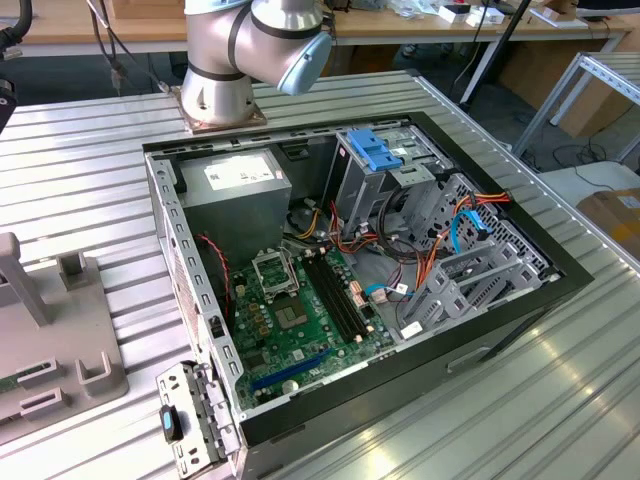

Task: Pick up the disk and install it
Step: 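Reach for the disk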

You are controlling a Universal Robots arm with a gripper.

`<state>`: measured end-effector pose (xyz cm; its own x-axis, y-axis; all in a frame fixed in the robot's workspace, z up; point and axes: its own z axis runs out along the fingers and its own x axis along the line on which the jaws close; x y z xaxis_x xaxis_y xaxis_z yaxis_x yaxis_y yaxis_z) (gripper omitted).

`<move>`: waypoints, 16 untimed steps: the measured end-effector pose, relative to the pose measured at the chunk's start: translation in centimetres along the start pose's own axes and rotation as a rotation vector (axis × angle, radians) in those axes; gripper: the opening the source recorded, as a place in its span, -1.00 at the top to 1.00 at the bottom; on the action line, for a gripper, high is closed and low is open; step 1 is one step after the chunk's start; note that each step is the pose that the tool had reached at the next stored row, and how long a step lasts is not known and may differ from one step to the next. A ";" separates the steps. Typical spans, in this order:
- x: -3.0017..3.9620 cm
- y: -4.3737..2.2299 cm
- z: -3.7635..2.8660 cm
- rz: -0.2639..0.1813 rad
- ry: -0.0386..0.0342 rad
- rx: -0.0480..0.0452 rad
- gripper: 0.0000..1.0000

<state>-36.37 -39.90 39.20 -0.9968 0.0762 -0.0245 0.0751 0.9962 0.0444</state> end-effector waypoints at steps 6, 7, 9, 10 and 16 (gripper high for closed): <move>1.38 -0.11 -0.01 0.000 0.0000 0.0000 0.79; 1.59 -0.12 -0.02 0.000 0.0001 0.0001 0.79; 2.19 -0.17 -0.02 0.000 0.0001 0.0001 0.79; 2.20 -0.17 -0.02 0.000 0.0000 0.0000 0.79; 2.31 -0.18 -0.03 0.000 0.0001 0.0001 0.79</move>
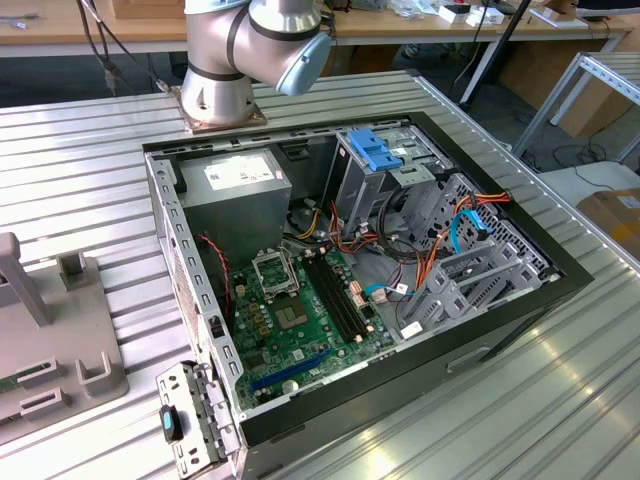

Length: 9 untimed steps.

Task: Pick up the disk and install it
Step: 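Reach for the disk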

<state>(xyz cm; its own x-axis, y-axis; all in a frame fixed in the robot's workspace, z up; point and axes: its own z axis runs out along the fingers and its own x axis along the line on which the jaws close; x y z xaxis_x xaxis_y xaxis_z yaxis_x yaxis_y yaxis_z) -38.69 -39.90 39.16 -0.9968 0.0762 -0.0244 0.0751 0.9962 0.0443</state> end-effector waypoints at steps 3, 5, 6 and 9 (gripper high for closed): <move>0.04 0.00 0.00 0.000 -0.0001 0.0000 0.79; 0.15 -0.01 0.00 0.000 -0.0001 0.0000 0.79; 0.20 -0.02 0.00 0.000 0.0000 0.0000 0.79; 0.70 -0.05 -0.02 0.000 -0.0001 0.0000 0.79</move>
<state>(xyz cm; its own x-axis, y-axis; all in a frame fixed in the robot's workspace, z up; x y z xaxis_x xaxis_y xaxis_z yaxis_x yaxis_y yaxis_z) -39.39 -39.90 39.16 -0.9968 0.0762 -0.0245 0.0751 0.9962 0.0444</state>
